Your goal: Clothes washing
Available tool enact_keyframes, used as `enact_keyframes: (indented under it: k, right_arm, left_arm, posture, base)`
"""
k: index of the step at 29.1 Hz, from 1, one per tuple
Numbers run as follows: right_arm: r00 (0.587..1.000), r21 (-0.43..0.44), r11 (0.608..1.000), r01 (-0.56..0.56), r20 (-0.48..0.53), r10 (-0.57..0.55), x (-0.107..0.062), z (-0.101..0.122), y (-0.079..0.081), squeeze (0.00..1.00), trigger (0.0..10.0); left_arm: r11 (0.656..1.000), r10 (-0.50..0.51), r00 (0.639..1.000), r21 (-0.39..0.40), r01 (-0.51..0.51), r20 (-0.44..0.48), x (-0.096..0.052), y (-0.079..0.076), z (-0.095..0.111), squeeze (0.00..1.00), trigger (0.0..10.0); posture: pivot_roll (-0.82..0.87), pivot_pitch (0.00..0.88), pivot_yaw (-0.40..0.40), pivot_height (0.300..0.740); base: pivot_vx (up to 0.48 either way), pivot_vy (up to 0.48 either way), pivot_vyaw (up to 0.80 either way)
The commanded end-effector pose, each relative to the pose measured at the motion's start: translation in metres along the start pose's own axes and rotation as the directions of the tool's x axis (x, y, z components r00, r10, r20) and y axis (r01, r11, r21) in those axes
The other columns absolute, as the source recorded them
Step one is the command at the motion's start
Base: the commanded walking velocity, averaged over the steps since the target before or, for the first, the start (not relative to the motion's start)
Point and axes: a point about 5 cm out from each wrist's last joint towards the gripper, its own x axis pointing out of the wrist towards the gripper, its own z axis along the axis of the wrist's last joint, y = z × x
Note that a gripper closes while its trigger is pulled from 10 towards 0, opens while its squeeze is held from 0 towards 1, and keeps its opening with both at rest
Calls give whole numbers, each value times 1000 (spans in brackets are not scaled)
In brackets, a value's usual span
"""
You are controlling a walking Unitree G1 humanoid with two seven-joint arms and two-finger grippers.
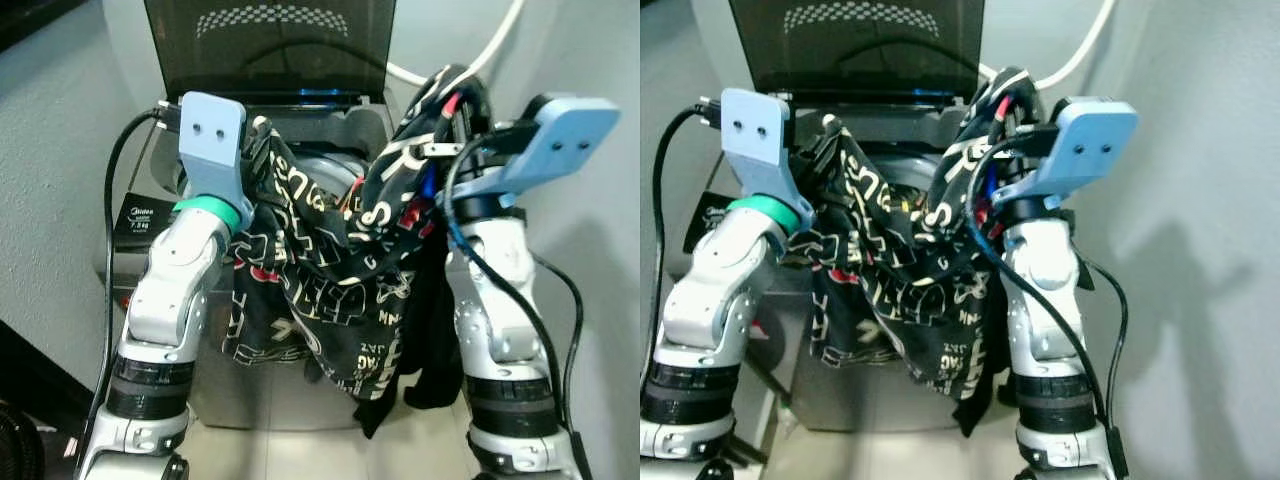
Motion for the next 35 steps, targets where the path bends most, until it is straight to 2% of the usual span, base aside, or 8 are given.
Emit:
enact_keyframes:
  k: [1,7,12,14,35]
  right_arm:
    - [1000,1,1000,-16,16,16,2,3,3,0,10000]
    - [1000,-2,1000,-18,-7,18,0,-2,2,0,10000]
    - [1000,-2,1000,-4,-18,4,0,-4,-1,0,10000]
    - [1000,-13,1000,11,-18,-12,0,-4,-3,0,10000]
    - [1000,-13,1000,12,-8,-12,-1,-2,-4,0,10000]
  left_arm:
    - [1000,13,1000,-1,-13,25,-1,2,3,0,10000]
    - [1000,12,1000,3,-13,27,-1,2,2,0,10000]
    - [1000,12,1000,4,-12,24,-1,1,1,0,10000]
    - [1000,13,1000,-2,-13,18,-1,1,1,0,10000]
    - [1000,-3,1000,-12,4,30,-1,-2,2,0,10000]
  posture:
    - [145,0,60,740]
    - [142,0,57,740]
    - [138,0,58,740]
    - [137,0,59,740]
    - [135,0,57,740]
  base:
    - [480,0,0]
    - [480,0,0]
    - [478,0,-800]
    - [334,0,0]
    - [0,0,0]
